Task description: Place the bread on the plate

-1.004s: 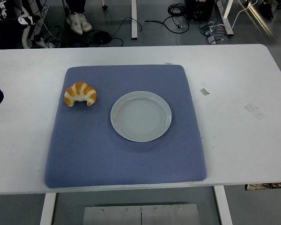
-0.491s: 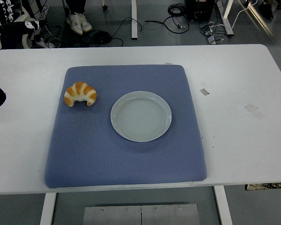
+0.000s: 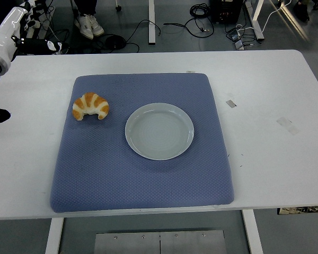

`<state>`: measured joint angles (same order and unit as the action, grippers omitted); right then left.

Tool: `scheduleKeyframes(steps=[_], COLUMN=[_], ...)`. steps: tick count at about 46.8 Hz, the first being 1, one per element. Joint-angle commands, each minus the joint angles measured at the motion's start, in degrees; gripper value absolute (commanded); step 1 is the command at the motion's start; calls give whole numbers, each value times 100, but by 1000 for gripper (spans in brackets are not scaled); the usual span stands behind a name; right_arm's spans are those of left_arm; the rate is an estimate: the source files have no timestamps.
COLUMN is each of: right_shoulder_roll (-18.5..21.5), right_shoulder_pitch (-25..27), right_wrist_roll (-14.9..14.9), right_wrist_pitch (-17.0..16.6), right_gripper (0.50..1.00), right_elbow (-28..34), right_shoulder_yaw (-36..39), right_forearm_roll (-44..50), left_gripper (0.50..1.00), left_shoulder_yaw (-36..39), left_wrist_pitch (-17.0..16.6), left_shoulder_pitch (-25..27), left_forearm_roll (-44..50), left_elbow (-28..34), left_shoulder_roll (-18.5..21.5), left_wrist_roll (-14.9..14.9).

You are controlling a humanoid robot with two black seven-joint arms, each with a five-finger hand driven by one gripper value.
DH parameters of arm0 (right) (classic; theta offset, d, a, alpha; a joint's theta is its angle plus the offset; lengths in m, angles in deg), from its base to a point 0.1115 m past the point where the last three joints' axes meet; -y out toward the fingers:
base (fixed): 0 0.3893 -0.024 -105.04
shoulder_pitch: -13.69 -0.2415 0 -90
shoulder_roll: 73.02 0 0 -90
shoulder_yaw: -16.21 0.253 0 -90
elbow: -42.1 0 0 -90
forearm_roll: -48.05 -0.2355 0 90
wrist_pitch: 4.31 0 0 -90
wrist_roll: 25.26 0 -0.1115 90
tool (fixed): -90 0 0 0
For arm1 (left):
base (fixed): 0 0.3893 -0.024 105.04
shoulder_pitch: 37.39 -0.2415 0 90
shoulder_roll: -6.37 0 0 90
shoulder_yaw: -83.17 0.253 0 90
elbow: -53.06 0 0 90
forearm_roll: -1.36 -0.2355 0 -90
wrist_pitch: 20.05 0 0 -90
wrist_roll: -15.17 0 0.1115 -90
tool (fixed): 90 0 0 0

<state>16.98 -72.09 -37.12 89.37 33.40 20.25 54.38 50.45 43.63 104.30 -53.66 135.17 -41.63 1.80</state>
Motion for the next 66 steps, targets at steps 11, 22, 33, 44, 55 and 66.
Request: scheduleKeyframes(steps=[11, 22, 33, 44, 55, 66], right_shoulder_roll=[0, 0, 0, 0, 0, 0], right_shoulder_pitch=[0, 0, 0, 0, 0, 0], right_wrist_roll=[0, 0, 0, 0, 0, 0], right_wrist_pitch=[1, 1, 1, 1, 1, 1], right_gripper=[1000, 1000, 1000, 1000, 1000, 1000], right_elbow=[0, 0, 0, 0, 0, 0], right_shoulder_yaw=[0, 0, 0, 0, 0, 0], right_forearm_roll=[0, 0, 0, 0, 0, 0], left_gripper=[975, 975, 975, 977, 975, 975], left_shoulder_yaw=[547, 961, 1453, 2095, 2147, 2358], left_wrist_pitch=[258, 566, 891, 891, 891, 891], left_shoulder_pitch=[192, 272, 412, 641, 667, 685], left_forearm_roll=[-676, -1169, -1459, -1441, -1450, -1468], left_elbow=[139, 297, 350, 332, 271, -124], left_shoulder_roll=[63, 45, 62, 63, 27, -192], left_wrist_roll=[-315, -597, -772, -816, -886, -904])
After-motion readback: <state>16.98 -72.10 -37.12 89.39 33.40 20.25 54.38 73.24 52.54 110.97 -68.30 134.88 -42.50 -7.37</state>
